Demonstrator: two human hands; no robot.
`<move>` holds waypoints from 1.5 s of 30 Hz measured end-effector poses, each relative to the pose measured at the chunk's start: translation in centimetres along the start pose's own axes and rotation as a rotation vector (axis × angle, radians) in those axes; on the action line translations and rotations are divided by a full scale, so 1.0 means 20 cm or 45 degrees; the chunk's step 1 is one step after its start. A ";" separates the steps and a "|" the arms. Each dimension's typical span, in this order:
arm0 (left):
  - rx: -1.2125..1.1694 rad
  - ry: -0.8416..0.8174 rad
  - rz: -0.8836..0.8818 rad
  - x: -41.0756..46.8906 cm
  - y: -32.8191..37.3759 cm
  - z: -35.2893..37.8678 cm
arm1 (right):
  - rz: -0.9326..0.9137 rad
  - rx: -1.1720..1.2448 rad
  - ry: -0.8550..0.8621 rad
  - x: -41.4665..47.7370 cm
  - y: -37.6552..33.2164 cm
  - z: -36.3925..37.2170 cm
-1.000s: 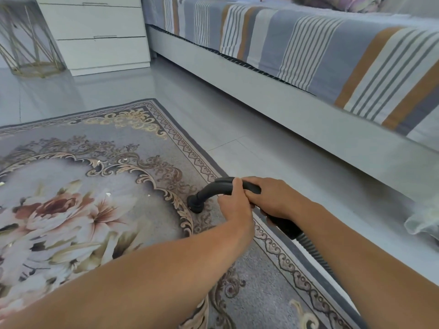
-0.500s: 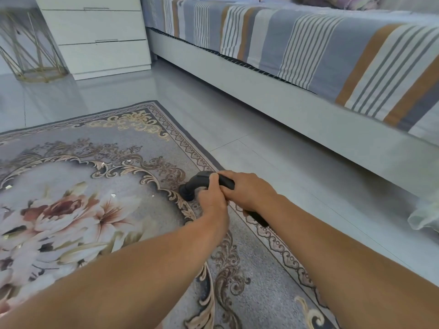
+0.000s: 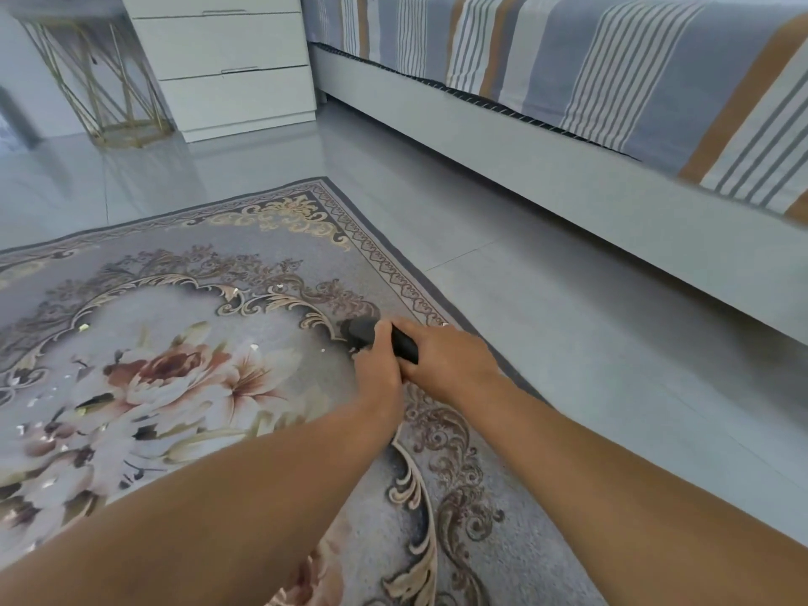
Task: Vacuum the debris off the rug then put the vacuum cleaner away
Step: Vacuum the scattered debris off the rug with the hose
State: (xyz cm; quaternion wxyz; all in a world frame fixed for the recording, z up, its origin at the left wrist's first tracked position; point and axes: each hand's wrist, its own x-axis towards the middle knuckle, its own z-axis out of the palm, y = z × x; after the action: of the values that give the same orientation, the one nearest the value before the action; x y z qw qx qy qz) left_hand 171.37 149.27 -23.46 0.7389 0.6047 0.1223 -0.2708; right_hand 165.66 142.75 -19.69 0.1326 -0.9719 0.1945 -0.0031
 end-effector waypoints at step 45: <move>0.168 -0.075 -0.035 -0.13 -0.10 0.24 | 0.153 0.518 -0.117 -0.13 0.28 -0.07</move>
State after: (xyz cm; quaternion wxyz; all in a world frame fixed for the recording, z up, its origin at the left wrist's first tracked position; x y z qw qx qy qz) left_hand 167.41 145.03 -22.66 0.6969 0.6421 0.0907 -0.3063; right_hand 161.06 138.31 -19.71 0.3345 -0.9110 0.2410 0.0101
